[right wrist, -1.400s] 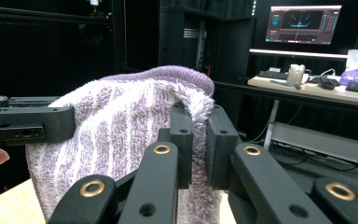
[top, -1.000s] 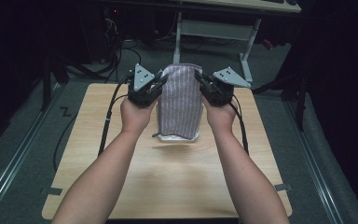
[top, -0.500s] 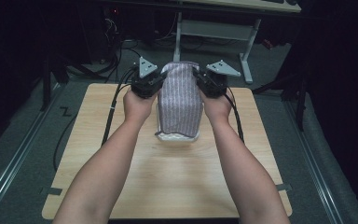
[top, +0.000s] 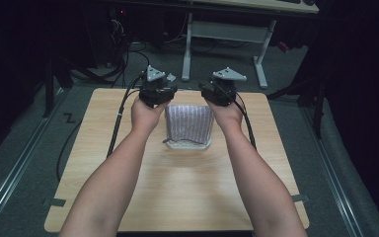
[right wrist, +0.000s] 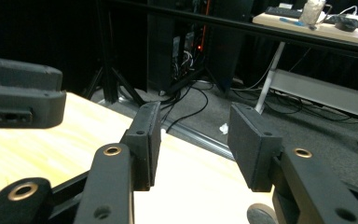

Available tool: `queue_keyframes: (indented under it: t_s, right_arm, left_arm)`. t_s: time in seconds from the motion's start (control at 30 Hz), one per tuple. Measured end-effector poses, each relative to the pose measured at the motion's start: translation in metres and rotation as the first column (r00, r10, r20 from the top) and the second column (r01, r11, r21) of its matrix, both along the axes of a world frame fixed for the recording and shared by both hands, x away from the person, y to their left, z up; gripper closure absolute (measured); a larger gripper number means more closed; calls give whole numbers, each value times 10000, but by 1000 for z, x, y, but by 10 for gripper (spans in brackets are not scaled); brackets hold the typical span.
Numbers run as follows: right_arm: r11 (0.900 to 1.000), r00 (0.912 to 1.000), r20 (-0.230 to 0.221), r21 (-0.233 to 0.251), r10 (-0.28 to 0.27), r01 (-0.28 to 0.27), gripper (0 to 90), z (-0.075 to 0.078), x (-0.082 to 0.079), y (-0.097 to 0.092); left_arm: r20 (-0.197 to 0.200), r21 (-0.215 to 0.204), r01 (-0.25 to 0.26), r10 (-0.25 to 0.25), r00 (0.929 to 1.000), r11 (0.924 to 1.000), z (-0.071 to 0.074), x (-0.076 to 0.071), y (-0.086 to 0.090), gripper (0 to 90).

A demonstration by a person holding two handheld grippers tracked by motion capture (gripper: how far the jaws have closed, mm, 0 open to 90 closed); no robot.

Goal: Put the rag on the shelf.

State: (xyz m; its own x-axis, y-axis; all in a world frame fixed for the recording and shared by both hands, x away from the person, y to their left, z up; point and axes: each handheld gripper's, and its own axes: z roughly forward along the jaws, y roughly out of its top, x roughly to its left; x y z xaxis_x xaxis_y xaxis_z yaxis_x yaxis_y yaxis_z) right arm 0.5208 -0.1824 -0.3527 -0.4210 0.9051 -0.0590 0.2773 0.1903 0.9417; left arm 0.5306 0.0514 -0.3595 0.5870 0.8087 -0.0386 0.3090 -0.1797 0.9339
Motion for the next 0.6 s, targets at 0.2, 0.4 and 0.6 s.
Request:
queue_keyframes:
  t_s: [0.2, 0.4, 0.6]
  right_arm:
    - [9999, 9996, 279, -137, -32, 36, 556, 1, -14, -4]
    - [9999, 9997, 234, -117, 44, -41, 555, 0, -27, -9]
    - [9997, 9996, 250, -193, 139, -134, 560, 0, -45, -12]
  left_arm:
    - [205, -49, 136, -135, 9997, 9999, 3, -14, 3, 540]
    - [351, -41, 115, -113, 9993, 9999, 4, -27, 6, 526]
    - [425, -179, 17, -9, 9991, 9998, 5, -51, 12, 523]
